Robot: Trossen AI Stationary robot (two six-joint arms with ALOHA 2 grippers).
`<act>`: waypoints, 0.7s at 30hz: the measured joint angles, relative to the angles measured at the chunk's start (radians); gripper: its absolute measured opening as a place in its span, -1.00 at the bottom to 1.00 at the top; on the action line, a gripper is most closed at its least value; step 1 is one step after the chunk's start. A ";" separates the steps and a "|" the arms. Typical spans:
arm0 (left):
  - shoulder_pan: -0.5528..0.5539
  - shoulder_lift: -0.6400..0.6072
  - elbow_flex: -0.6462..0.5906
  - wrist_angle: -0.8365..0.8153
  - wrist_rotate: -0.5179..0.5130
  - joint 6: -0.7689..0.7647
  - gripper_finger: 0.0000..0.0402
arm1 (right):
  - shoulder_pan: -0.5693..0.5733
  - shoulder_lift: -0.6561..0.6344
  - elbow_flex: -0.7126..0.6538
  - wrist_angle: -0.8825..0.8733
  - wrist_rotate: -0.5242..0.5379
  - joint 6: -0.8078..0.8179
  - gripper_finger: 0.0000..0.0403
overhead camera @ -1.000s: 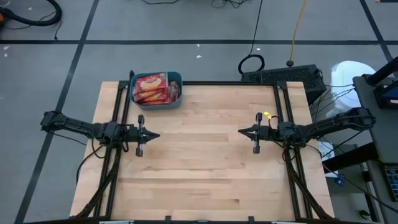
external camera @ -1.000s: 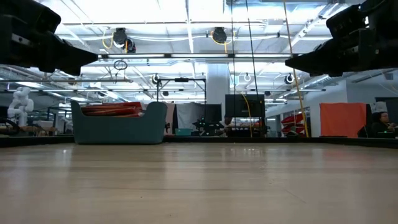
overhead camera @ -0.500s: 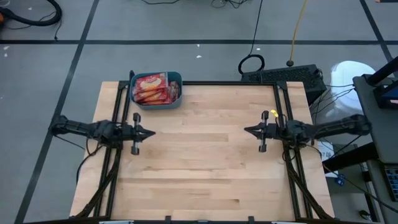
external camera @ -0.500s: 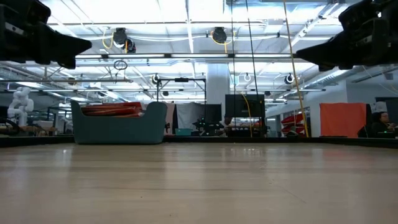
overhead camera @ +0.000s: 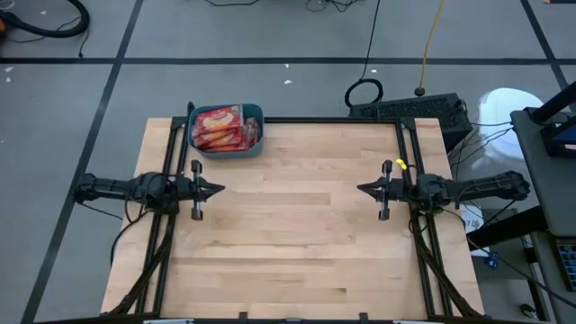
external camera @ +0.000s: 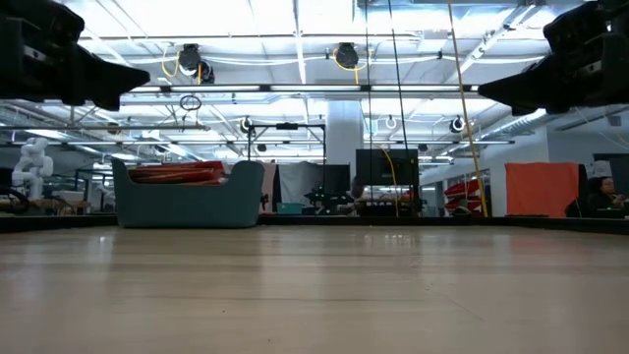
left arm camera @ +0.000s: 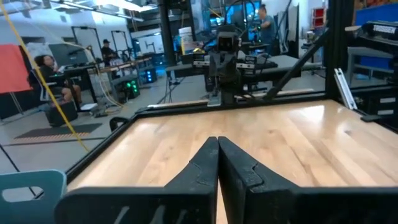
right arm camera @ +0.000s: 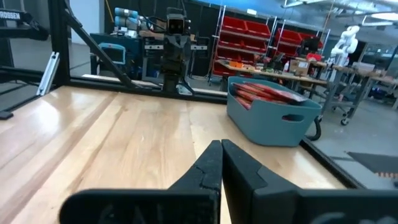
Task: Sort popcorn bags into baskets
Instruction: Return to Home Position
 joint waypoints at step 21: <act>0.042 0.003 0.001 -0.020 0.052 -0.040 -0.95 | 0.000 -0.182 0.000 -0.121 -0.008 -0.031 -1.00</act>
